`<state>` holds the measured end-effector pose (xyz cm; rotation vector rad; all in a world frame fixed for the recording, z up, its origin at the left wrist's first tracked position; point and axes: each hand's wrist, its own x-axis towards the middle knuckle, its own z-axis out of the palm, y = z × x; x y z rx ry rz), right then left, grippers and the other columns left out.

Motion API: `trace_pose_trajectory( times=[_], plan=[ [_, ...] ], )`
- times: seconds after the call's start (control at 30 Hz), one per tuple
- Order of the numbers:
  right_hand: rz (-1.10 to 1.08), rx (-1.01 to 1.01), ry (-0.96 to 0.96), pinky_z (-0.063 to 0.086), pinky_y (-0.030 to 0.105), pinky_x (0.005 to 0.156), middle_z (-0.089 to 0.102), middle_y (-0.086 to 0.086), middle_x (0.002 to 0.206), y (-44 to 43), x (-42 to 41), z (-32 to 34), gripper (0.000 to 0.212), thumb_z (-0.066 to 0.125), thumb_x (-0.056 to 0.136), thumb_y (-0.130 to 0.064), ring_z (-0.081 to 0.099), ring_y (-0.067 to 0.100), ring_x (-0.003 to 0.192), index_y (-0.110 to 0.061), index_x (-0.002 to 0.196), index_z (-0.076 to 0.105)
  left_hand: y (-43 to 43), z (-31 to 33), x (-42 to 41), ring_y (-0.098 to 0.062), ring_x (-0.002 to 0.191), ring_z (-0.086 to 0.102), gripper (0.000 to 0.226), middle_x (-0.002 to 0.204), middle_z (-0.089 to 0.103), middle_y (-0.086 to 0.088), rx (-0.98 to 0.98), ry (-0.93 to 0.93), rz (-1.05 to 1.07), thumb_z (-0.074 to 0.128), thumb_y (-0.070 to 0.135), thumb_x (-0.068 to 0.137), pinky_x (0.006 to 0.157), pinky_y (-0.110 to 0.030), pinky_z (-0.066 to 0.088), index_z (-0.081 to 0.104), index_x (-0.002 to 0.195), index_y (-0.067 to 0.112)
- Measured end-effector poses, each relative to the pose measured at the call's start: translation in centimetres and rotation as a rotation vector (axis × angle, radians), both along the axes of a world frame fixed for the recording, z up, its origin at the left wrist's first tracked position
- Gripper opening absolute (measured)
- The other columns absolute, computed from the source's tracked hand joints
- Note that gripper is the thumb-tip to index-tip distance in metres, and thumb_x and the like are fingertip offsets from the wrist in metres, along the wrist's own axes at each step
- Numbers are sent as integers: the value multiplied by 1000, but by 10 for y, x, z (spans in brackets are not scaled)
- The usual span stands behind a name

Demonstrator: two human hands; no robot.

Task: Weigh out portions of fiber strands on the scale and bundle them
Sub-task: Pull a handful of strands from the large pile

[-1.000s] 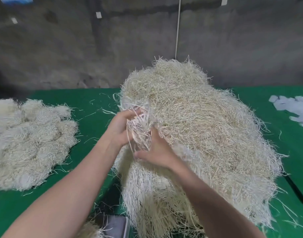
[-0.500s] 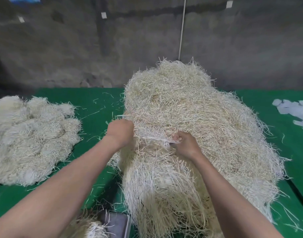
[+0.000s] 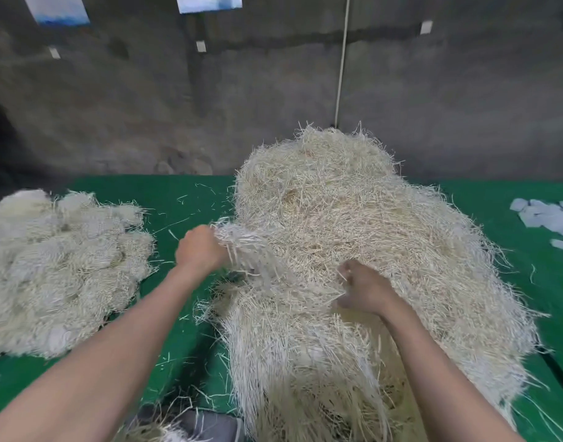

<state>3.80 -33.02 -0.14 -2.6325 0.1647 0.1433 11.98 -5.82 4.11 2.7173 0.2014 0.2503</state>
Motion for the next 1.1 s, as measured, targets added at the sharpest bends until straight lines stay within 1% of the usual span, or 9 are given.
trace_pose_trajectory(
  times=[0.17,0.27,0.33,0.47,0.57,0.73,0.87,0.97,1.1],
  plan=[
    [131,215,-379,-3,38,113,-7,-19,153,58,-2,41,127,77,56,-49,-5,10,142,-46,142,-16,-36,20,-16,-9,41,40,15,68,61,-3,-383,97,-169,57,-2,83,37,-19,30,62,70,3],
    [22,672,-248,45,17,86,41,-2,139,99,8,28,81,70,80,-29,51,1,105,-25,145,23,-54,35,-34,-11,56,43,20,72,53,-4,-878,228,-335,52,-1,84,55,-23,38,55,66,7],
    [4,645,-199,44,11,49,61,6,97,113,16,6,20,53,94,-15,52,-2,56,-5,111,57,-58,40,-44,-16,65,46,8,80,50,-8,-1287,377,-399,44,2,81,66,-29,44,52,83,5],
    [123,354,-203,54,22,59,62,1,89,98,17,-39,14,51,96,-15,59,10,61,-10,98,63,-41,43,-46,-25,76,62,33,89,63,-17,-1902,438,-314,43,17,76,80,-39,53,53,103,0],
    [53,153,-78,53,34,73,62,4,103,58,14,-63,18,49,97,-19,63,18,81,-13,112,57,-18,58,-40,-18,49,53,21,65,60,-9,-1979,259,-237,48,22,82,49,-25,47,56,92,5],
    [77,-170,133,43,30,88,58,15,121,35,6,-85,23,42,100,-23,57,23,104,-8,117,46,-2,84,-32,-14,49,50,21,67,61,-8,-1982,161,-287,50,20,79,48,-21,39,57,92,5],
    [154,96,72,46,22,81,52,6,129,49,7,-17,50,57,85,-1,54,17,107,-18,130,41,-13,83,-42,-12,44,44,27,64,57,-6,-1931,189,-345,42,16,80,37,-18,35,65,69,6],
    [98,163,-479,30,13,100,50,-6,133,64,-1,61,52,57,82,2,46,5,119,-24,127,49,-13,82,-45,-10,38,37,21,59,49,-5,-1976,195,-302,37,19,85,33,-16,26,52,74,9],
    [156,876,-677,38,29,104,40,-12,143,121,-35,111,60,64,77,-45,38,1,127,-45,131,39,-8,87,-66,-9,38,35,23,55,48,-3,-2114,155,-327,39,23,87,33,-16,24,48,69,12]
  ],
)
